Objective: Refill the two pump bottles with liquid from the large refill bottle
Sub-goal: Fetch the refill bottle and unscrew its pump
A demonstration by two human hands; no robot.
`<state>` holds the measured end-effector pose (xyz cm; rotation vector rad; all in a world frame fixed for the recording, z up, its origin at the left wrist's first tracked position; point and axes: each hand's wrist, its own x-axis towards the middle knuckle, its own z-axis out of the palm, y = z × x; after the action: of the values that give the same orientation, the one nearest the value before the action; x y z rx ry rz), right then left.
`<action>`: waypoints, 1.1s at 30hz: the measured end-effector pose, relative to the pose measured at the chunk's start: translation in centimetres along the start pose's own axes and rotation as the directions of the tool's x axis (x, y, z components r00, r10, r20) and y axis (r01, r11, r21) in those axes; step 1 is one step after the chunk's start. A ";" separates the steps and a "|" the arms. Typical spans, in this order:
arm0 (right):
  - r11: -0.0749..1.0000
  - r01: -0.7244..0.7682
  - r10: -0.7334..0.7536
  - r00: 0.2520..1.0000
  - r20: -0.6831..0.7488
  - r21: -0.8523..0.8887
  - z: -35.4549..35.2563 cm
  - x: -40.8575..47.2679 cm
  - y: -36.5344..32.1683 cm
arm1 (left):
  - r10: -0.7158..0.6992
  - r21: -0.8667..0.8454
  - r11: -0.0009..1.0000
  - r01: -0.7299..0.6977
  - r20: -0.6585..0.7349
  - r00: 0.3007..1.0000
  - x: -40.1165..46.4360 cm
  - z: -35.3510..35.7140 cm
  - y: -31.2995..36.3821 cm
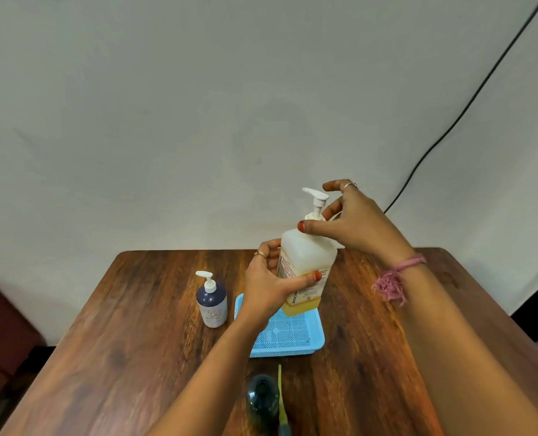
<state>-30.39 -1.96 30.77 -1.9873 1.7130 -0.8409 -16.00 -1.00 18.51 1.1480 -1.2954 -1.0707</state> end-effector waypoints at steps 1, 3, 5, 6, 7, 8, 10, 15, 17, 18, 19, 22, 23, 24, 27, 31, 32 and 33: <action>0.998 0.001 -0.002 1.000 0.017 0.058 0.0 0.1 0.2 | -0.001 -0.002 1.000 0.001 0.002 1.000 0.0 0.0 0.0; 0.977 -0.024 0.011 0.998 0.064 0.212 -0.4 0.2 0.5 | -0.005 -0.006 1.000 0.005 0.008 1.000 0.0 0.0 0.0; 0.966 -0.039 0.021 0.997 0.069 0.256 -0.7 0.2 0.5 | -0.005 -0.006 1.000 0.005 0.010 1.000 -0.1 0.1 -0.1; 0.976 -0.038 0.026 0.998 0.058 0.215 -0.8 0.2 0.5 | -0.003 -0.005 1.000 0.003 0.008 1.000 -0.1 0.1 0.0; 0.988 -0.036 0.029 0.999 0.042 0.153 -0.7 0.1 0.4 | -0.001 -0.005 1.000 0.001 0.006 1.000 -0.2 0.2 0.0; 0.996 -0.031 0.029 0.999 0.028 0.085 -0.6 0.0 0.3 | 0.001 -0.005 1.000 -0.001 0.004 1.000 -0.2 0.2 0.0; 1.000 -0.012 0.012 1.000 0.013 0.003 -0.4 -0.2 0.3 | 0.003 -0.004 1.000 -0.003 0.004 1.000 -0.3 0.3 0.1; 0.986 -0.036 0.017 0.993 0.115 0.166 -1.0 -0.1 0.8 | -0.003 -0.012 1.000 0.003 0.011 1.000 -0.4 0.4 -0.1; 0.994 -0.023 0.014 0.996 0.088 0.104 -0.9 -0.2 0.7 | -0.002 -0.009 1.000 0.002 0.009 1.000 -0.4 0.5 -0.2; 0.999 -0.011 0.008 0.998 0.059 0.046 -0.7 -0.4 0.6 | 0.000 -0.007 1.000 0.000 0.007 1.000 -0.4 0.6 -0.3; 1.000 -0.002 0.002 0.999 0.032 0.002 -0.5 -0.5 0.6 | 0.003 -0.007 1.000 -0.003 0.007 1.000 -0.4 0.6 -0.3; 1.000 -0.004 0.004 1.000 0.001 0.015 -0.4 -0.6 0.9 | 0.007 -0.010 1.000 -0.006 0.017 1.000 -0.5 0.7 -0.4; 0.999 -0.006 0.005 1.000 0.012 0.047 -0.6 -0.6 1.0 | 0.006 -0.010 1.000 -0.005 0.024 1.000 -0.5 0.8 -0.4; 0.996 -0.006 0.004 1.000 0.021 0.088 -0.8 -0.7 1.0 | 0.003 -0.008 1.000 -0.003 0.029 1.000 -0.6 0.8 -0.4; 0.981 0.003 -0.005 1.000 0.008 0.193 -1.6 -0.8 0.9 | -0.012 -0.018 1.000 0.012 0.038 0.999 -0.8 0.9 -0.6; 0.964 -0.011 0.020 0.999 -0.030 0.266 -3.0 -1.1 0.7 | -0.026 -0.014 1.000 0.027 0.052 0.998 -1.2 1.1 -1.0; 0.957 -0.012 0.026 0.999 -0.045 0.291 -3.3 -1.2 0.8 | -0.033 -0.012 0.999 0.033 0.054 0.998 -1.3 1.2 -1.1; 0.952 -0.012 0.032 0.998 -0.059 0.306 -3.7 -1.3 0.9 | -0.042 -0.012 0.999 0.043 0.056 0.998 -1.4 1.3 -1.3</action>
<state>-33.55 -0.54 32.73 -1.7480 1.5260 -1.0990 -17.20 0.19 16.94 1.1476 -1.3105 -1.1483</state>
